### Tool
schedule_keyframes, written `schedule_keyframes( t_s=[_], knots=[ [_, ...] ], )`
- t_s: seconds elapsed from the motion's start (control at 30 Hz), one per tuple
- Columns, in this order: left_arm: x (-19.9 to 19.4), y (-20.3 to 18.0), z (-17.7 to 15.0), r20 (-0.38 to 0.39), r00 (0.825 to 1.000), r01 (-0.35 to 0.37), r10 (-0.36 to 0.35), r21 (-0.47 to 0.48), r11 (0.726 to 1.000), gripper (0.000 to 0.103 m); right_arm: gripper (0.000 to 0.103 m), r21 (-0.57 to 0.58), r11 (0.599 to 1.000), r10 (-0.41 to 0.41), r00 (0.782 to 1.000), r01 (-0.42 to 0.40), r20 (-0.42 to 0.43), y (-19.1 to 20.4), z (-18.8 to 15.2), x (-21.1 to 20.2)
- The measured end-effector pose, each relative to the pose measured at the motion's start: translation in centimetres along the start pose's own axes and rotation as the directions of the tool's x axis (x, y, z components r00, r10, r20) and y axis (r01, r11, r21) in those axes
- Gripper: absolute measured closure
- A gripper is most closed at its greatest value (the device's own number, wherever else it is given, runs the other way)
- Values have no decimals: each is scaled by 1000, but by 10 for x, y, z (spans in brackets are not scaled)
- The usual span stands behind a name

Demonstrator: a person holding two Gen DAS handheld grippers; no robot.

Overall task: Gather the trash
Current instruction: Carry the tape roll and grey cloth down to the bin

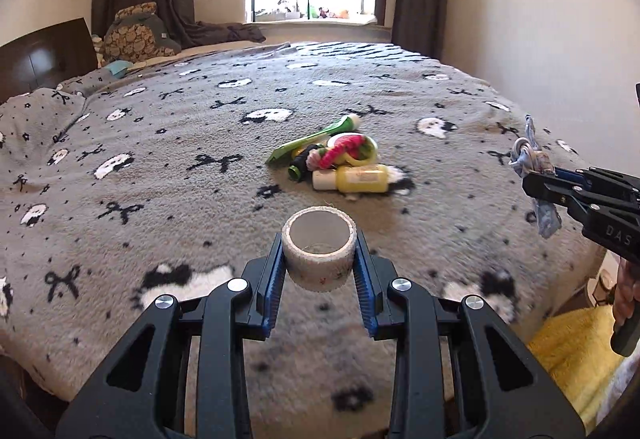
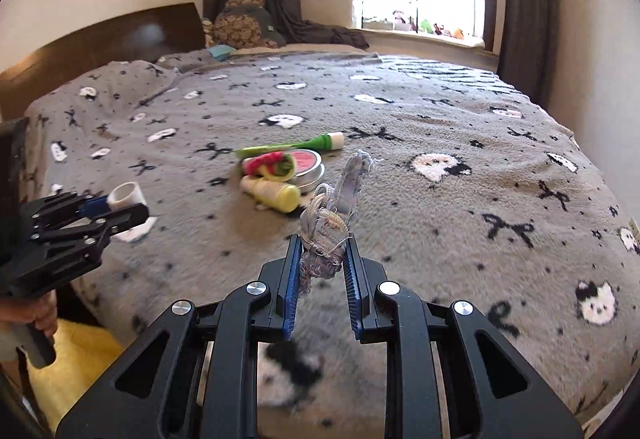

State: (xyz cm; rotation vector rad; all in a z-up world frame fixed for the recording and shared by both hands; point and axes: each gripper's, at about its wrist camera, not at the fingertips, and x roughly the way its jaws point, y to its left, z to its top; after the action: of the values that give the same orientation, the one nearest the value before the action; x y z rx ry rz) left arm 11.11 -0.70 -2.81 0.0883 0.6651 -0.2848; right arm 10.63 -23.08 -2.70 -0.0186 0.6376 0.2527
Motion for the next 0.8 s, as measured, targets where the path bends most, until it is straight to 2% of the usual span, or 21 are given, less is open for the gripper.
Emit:
schedule_keyframes(
  t_s=[0.1, 0.27, 0.43, 0.5, 0.6, 0.8],
  knots=[
    [-23, -11, -20, 7, 1000, 22, -22, 4, 1000, 73, 81, -1, 999, 43, 999, -43, 10, 9, -23, -27],
    [-46, -28, -58, -15, 999, 51, -50, 24, 998, 73, 81, -11, 997, 70, 998, -70, -8, 27, -64, -49],
    [-56, -38, -101, -82, 993, 87, -85, 21, 996, 73, 81, -16, 995, 95, 993, -96, -64, 40, -103, -50],
    [-53, -41, -118, -120, 989, 94, -92, 14, 995, 73, 81, 9, 992, 129, 986, -129, -108, 43, -119, -43],
    [-43, -43, -145, -182, 978, 106, -106, -9, 994, 73, 81, 25, 989, 150, 975, -148, -165, 49, -138, -33],
    [-12, -45, -189, -314, 941, 118, -127, -48, 992, 73, 81, 66, 983, 183, 944, -171, -274, 56, -172, -6]
  ],
)
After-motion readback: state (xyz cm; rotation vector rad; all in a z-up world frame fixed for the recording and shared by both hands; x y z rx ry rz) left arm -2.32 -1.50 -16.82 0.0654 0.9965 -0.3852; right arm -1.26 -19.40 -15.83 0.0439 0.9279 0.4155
